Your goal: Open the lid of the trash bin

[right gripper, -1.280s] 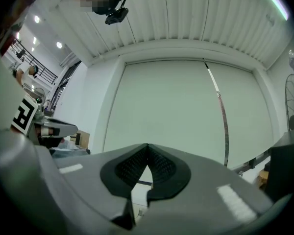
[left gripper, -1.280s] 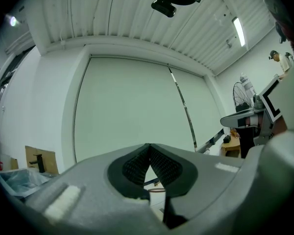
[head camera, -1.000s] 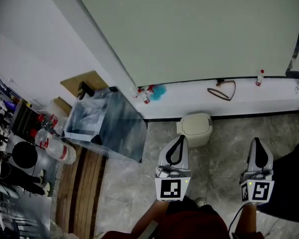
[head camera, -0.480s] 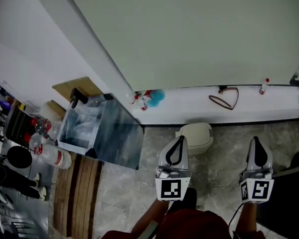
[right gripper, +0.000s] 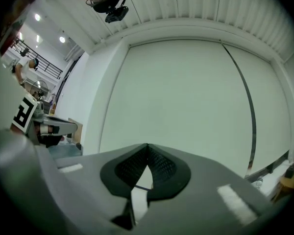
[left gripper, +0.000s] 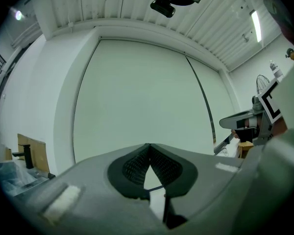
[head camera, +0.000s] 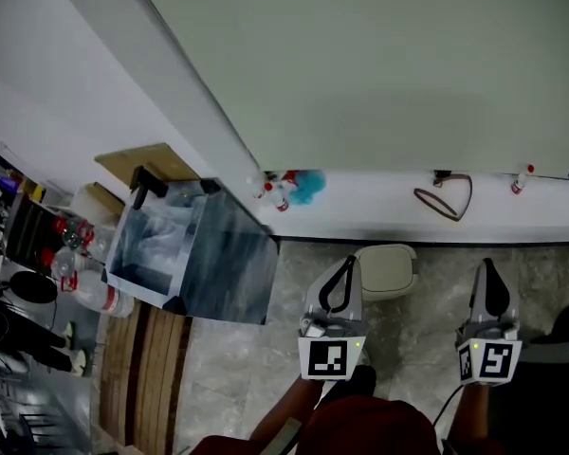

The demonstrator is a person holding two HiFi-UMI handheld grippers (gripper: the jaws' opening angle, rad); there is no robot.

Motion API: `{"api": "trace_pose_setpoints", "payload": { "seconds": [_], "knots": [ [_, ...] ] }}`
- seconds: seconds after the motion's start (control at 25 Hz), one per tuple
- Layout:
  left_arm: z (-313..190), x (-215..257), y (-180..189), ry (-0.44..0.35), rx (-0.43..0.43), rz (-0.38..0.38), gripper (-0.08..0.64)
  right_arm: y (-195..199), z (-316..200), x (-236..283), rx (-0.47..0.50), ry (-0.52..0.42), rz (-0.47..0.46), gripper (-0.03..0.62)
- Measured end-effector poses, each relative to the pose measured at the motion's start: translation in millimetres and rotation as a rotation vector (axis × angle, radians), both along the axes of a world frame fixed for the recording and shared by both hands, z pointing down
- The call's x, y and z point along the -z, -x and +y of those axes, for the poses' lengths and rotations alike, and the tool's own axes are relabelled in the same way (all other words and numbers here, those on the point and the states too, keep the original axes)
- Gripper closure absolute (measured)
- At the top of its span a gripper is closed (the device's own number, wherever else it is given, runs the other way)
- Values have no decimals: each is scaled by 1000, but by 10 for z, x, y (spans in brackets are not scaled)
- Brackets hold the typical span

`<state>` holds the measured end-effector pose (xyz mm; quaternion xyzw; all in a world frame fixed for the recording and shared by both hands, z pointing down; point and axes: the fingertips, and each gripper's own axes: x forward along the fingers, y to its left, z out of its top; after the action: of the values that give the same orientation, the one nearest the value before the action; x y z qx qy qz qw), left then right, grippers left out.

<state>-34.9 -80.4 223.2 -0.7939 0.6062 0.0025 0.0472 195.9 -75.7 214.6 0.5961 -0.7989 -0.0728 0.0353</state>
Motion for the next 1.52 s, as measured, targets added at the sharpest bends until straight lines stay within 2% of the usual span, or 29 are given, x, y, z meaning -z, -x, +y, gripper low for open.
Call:
{"api": "trace_pose_setpoints", "payload": {
  "seconds": [0.2,0.44,0.72,0.84,1.0,1.16,1.36,1.52],
  "knots": [
    [-271,-44,269,-14,23,8,554,285,-328,-92,32,24,22,594],
    [-422,-193,538,11,64,24,554,587,-573,-212,82,45,44,594],
    [-583,-485,632,60,138,37,554,677,-932,-467,148,104,58,594],
    [-709,-673,580,87,175,24,554,630,-1137,-693,187,145,57,594],
    [-879,-984,448,124,230,53,554,527,-1440,-1084,236,220,39,594],
    [-1013,-1322,245,177,249,15,554,415,-1659,-1486,278,291,36,594],
    [-1110,-1779,3,275,271,37,554,296,-1761,-2028,325,381,68,594],
    [-1149,-2157,-132,350,277,52,554,211,-1827,-2516,326,470,66,594]
  ]
}}
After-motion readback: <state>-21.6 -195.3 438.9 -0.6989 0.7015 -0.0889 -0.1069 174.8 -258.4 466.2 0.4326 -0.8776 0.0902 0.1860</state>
